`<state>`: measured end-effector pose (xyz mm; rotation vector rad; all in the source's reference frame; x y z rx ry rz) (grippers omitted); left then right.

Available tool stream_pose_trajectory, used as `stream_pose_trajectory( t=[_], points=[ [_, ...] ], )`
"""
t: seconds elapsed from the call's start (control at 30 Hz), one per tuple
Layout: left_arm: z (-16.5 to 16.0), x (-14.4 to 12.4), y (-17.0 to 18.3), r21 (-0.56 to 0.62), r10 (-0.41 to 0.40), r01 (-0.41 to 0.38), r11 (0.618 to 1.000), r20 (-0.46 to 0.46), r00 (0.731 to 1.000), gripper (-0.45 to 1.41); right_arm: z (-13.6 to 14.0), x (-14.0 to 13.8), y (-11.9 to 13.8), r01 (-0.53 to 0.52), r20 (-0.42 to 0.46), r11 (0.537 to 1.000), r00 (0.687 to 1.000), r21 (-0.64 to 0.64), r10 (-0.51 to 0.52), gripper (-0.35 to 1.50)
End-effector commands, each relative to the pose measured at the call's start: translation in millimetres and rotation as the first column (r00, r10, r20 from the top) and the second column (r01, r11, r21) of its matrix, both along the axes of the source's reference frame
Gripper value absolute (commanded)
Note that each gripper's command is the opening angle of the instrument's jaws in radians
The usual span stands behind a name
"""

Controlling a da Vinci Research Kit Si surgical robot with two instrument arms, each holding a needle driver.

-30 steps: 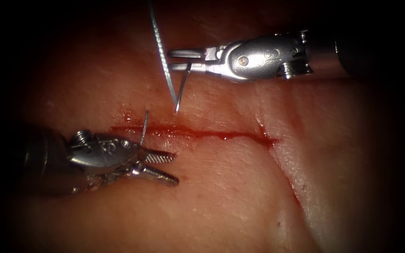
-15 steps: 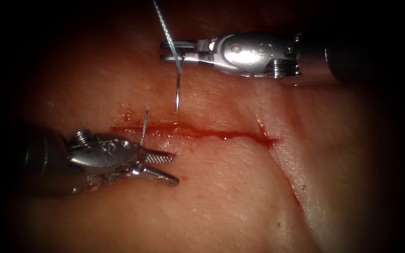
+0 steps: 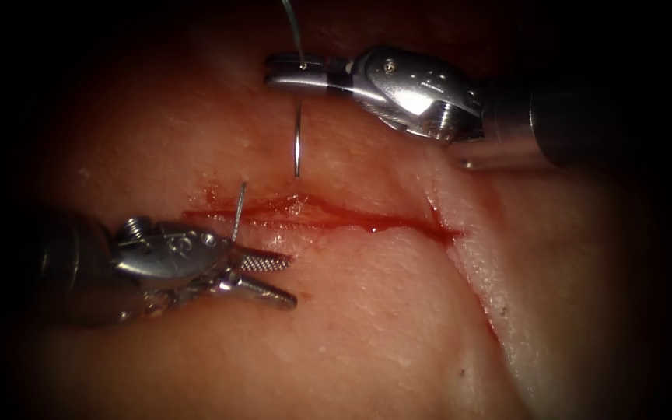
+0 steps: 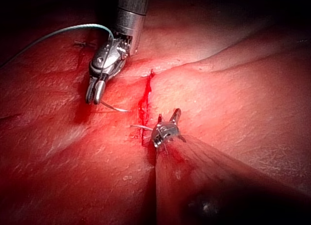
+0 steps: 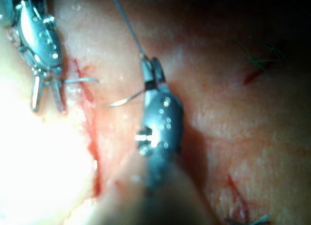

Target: Wound Closure

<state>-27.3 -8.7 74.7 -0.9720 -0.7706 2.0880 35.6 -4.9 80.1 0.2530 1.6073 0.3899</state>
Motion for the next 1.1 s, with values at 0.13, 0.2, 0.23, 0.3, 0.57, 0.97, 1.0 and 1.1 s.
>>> stream_pose_trajectory(
  t=[0.13, 0.2, 0.23, 0.3, 0.57, 0.97, 1.0, 1.1],
  points=[
    [0.6, -0.4, -0.3, 0.0, 0.001, -0.001, 1.0, 0.001, 1.0, 0.12, 0.8, 0.6, 0.5, -0.001, 0.001, 1.0, 1.0, -0.004, 0.001, -0.35],
    [0.6, -0.4, -0.3, 0.0, 0.001, -0.001, 1.0, 0.001, 1.0, 0.12, 0.9, 0.5, 0.5, -0.004, 0.003, 1.0, 1.0, -0.004, 0.004, -0.35],
    [0.6, -0.4, -0.3, 0.0, 0.001, -0.001, 1.0, 0.001, 1.0, 0.12, 0.9, 0.5, 0.6, -0.006, 0.007, 1.0, 1.0, -0.003, 0.006, -0.35],
    [0.6, -0.4, -0.3, 0.0, 0.001, -0.001, 1.0, 0.001, 1.0, 0.12, 0.9, 0.5, 0.7, -0.01, 0.013, 1.0, 1.0, -0.002, 0.01, -0.35],
    [0.6, -0.4, -0.3, 0.0, 0.0, 0.0, 1.0, 0.001, 1.0, 0.12, 0.8, 0.3, 1.1, -0.071, 0.052, 0.997, 0.996, -0.043, 0.073, -0.35],
    [0.6, -0.5, -0.3, 0.0, 0.001, -0.001, 1.0, -0.002, 1.0, 0.12, 0.9, 0.9, 0.3, -0.044, 0.03, 0.992, 0.999, 0.116, 0.04, -0.35],
    [0.6, -0.5, -0.3, 0.0, 0.001, -0.001, 1.0, -0.002, 1.0, 0.12, 0.9, 0.9, 0.3, -0.044, 0.03, 0.992, 0.999, 0.116, 0.04, -0.35],
    [0.6, -0.5, -0.3, 0.0, 0.001, -0.001, 1.0, -0.002, 1.0, 0.12, 1.1, 1.0, 0.2, -0.042, 0.024, 0.983, 0.999, 0.178, 0.038, -0.35]
  ],
)
